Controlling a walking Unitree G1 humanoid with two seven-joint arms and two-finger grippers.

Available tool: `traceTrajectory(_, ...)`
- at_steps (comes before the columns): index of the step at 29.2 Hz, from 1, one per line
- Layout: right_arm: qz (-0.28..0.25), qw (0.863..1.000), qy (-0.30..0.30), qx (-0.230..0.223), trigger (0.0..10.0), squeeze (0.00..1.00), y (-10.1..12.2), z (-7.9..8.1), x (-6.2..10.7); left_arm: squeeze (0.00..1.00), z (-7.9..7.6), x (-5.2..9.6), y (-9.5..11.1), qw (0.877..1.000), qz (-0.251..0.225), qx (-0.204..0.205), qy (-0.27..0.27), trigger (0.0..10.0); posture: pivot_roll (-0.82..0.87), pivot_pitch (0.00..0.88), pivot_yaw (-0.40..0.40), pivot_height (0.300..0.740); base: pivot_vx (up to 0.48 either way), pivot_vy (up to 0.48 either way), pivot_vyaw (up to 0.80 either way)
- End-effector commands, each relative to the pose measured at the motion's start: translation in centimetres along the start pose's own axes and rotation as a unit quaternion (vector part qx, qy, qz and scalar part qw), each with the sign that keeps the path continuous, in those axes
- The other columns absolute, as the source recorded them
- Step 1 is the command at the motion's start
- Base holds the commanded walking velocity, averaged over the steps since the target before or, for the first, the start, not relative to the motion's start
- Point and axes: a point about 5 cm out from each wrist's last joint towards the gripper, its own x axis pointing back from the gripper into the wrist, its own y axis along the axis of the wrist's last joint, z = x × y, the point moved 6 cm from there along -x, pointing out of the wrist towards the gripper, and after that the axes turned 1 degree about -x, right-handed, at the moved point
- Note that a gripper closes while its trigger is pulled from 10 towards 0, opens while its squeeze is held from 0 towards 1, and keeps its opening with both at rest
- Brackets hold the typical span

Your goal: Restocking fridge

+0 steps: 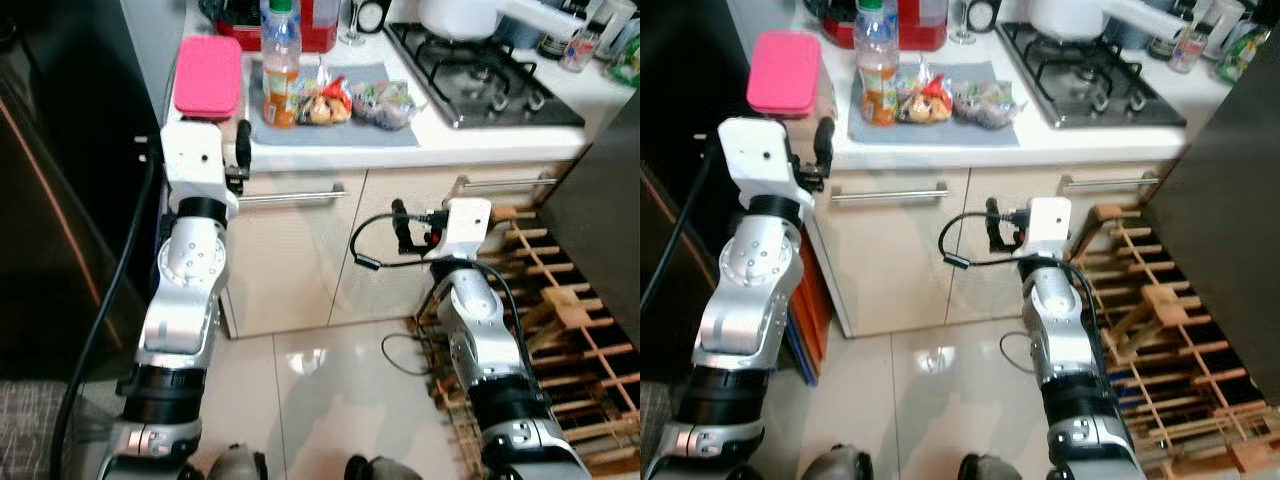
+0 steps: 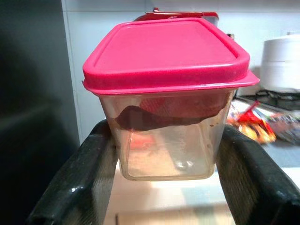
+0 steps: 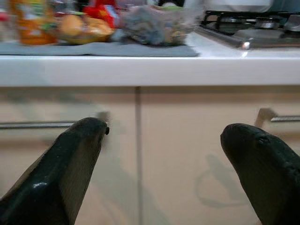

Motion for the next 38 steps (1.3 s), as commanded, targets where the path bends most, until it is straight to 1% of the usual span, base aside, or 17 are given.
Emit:
traceTrajectory(1, 0.001, 1.000, -0.001, -0.001, 10.0, 0.00, -0.3, 0.2, 0.0, 0.00, -0.1, 0.0, -0.3, 1.000, 0.002, -0.003, -0.009, 10.0, 0.03, 0.000, -0.015, 0.740, -0.405, 0.000, 0.00)
traceTrajectory(4, 0.003, 1.000, 0.002, -0.001, 10.0, 0.00, -0.4, 0.4, 0.2, 0.00, 0.1, -0.1, -0.5, 1.000, 0.005, -0.006, -0.008, 10.0, 0.03, 0.000, -0.016, 0.740, -0.405, 0.000, 0.00)
traceTrajectory(8, 0.008, 1.000, 0.004, 0.000, 10.0, 0.00, -0.8, 0.5, 0.3, 0.00, 0.0, -0.1, -0.6, 1.000, -0.001, -0.012, -0.012, 10.0, 0.03, 0.000, -0.019, 0.740, -0.302, 0.000, 0.00)
traceTrajectory(10, 0.009, 1.000, 0.005, 0.001, 10.0, 0.00, -0.8, 0.5, 0.4, 0.00, 0.0, -0.2, -0.8, 1.000, 0.004, -0.007, -0.014, 10.0, 0.03, 0.000, -0.012, 0.740, 0.000, 0.000, 0.00)
traceTrajectory(12, 0.010, 1.000, 0.003, 0.002, 10.0, 0.00, -0.9, 0.5, 0.4, 0.00, -0.4, -0.1, -1.1, 0.999, 0.008, 0.011, -0.029, 10.0, 0.03, 0.000, -0.011, 0.740, 0.000, 0.000, 0.00)
traceTrajectory(14, 0.010, 1.000, 0.000, 0.002, 10.0, 0.00, -1.0, 0.5, 0.5, 0.00, -0.8, 0.1, -1.3, 0.999, 0.009, 0.010, -0.040, 10.0, 0.02, 0.000, -0.008, 0.740, 0.000, 0.000, 0.00)
traceTrajectory(15, 0.010, 1.000, 0.000, 0.001, 10.0, 0.00, -1.0, 0.5, 0.5, 0.00, -1.2, 0.3, -1.4, 0.999, 0.010, 0.007, -0.049, 10.0, 0.02, 0.000, -0.006, 0.740, 0.000, -0.480, 0.00)
traceTrajectory(16, 0.010, 1.000, 0.000, 0.001, 10.0, 0.00, -1.0, 0.5, 0.5, 0.00, -1.2, 0.3, -1.4, 0.999, 0.010, 0.007, -0.049, 10.0, 0.02, 0.000, -0.006, 0.740, 0.000, -0.480, 0.00)
traceTrajectory(19, 0.018, 1.000, 0.004, 0.007, 10.0, 0.00, -1.4, 0.6, 0.6, 0.00, -1.9, 0.5, -1.4, 0.998, 0.007, 0.012, -0.065, 10.0, 0.01, 0.000, -0.002, 0.740, 0.000, -0.450, 0.00)
traceTrajectory(24, 0.022, 1.000, 0.008, 0.010, 10.0, 0.00, -1.5, 0.6, 0.4, 0.00, -1.9, 0.6, -1.4, 0.997, 0.001, 0.017, -0.075, 10.0, 0.02, 0.000, -0.016, 0.740, 0.240, -0.412, 0.00)
traceTrajectory(26, 0.024, 1.000, 0.012, 0.014, 10.0, 0.00, -1.6, 0.5, 0.3, 0.00, -2.2, 0.7, -1.3, 0.996, 0.004, 0.036, -0.077, 10.0, 0.03, 0.000, -0.025, 0.740, 0.262, -0.399, 0.00)
traceTrajectory(27, 0.024, 1.000, 0.012, 0.014, 10.0, 0.00, -1.6, 0.5, 0.3, 0.00, -2.2, 0.7, -1.3, 0.996, 0.004, 0.036, -0.077, 10.0, 0.03, 0.000, -0.025, 0.740, 0.277, -0.390, 0.00)
traceTrajectory(28, 0.027, 0.999, 0.014, 0.014, 10.0, 0.00, -1.8, 0.7, 0.3, 0.00, -2.5, 0.8, -0.8, 0.996, -0.009, 0.026, -0.082, 10.0, 0.03, 0.000, -0.030, 0.740, 0.274, -0.390, 0.00)
traceTrajectory(30, 0.028, 0.999, 0.017, 0.014, 10.0, 0.00, -1.7, 0.8, 0.2, 0.00, -2.6, 0.8, -0.7, 0.996, -0.011, 0.027, -0.082, 10.0, 0.03, 0.000, -0.032, 0.740, 0.277, -0.390, 0.00)
traceTrajectory(31, 0.027, 0.999, 0.023, 0.015, 10.0, 0.00, -1.6, 1.1, 0.1, 0.00, -2.7, 0.9, -0.8, 0.996, -0.011, 0.030, -0.082, 10.0, 0.03, 0.000, -0.037, 0.740, 0.274, -0.390, 0.00)
traceTrajectory(34, 0.025, 0.999, 0.028, 0.016, 10.0, 0.00, -1.5, 1.3, -0.1, 0.00, -2.9, 1.1, -1.0, 0.996, -0.009, 0.032, -0.084, 10.0, 0.04, 0.000, -0.042, 0.740, 0.274, -0.390, 0.00)
traceTrajectory(38, 0.026, 0.999, 0.028, 0.016, 10.0, 0.00, -1.5, 1.3, -0.1, 0.00, -2.6, 1.2, -1.5, 0.996, -0.001, 0.030, -0.080, 10.0, 0.04, 0.000, -0.048, 0.740, 0.276, -0.390, 0.00)
